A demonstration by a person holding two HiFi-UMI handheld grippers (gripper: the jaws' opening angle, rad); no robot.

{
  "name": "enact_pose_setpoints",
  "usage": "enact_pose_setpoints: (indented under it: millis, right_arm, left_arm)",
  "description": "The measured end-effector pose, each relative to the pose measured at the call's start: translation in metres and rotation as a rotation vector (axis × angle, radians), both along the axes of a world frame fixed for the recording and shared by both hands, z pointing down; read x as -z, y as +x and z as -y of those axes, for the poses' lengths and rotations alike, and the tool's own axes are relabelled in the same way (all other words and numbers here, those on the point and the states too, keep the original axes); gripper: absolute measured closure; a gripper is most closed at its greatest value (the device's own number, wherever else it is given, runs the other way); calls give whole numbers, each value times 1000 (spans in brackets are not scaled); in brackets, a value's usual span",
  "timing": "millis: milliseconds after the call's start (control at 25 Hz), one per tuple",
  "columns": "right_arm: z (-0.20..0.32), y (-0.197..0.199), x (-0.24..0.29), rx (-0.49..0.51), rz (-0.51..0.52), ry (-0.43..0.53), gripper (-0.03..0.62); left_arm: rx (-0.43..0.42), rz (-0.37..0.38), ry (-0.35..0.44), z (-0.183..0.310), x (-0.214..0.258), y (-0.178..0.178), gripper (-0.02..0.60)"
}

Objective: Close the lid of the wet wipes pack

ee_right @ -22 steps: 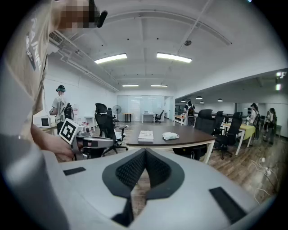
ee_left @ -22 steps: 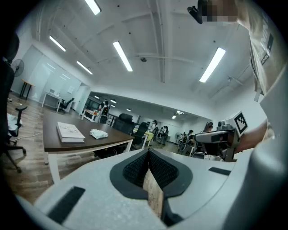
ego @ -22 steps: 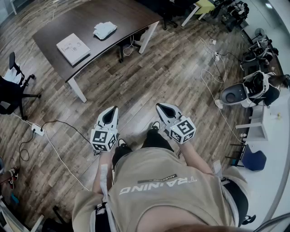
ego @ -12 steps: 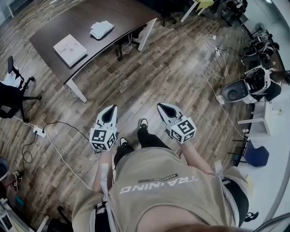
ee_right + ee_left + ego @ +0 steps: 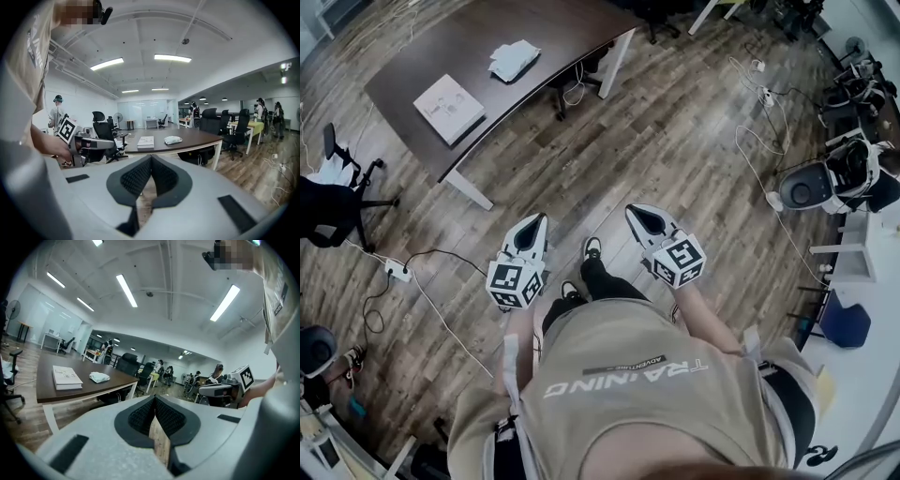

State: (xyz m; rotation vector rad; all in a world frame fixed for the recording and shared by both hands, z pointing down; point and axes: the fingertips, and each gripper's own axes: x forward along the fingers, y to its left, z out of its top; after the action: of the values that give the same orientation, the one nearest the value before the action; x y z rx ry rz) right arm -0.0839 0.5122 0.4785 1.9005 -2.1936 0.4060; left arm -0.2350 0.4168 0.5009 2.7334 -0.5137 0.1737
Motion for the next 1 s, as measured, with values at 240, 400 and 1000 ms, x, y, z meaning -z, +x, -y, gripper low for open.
enact_pose_setpoints:
  millis: [240,400,1000]
  right_arm:
    - [35,23,-11,25,78,15,580]
    - [62,42,-6,64,59,39,580]
    - [119,158,-1,127,62,112,580]
  left_arm:
    - [25,26,24,26,10,16,577]
    - [66,35,44,49,22,30,577]
    - [146,63,132,103,56,127,577]
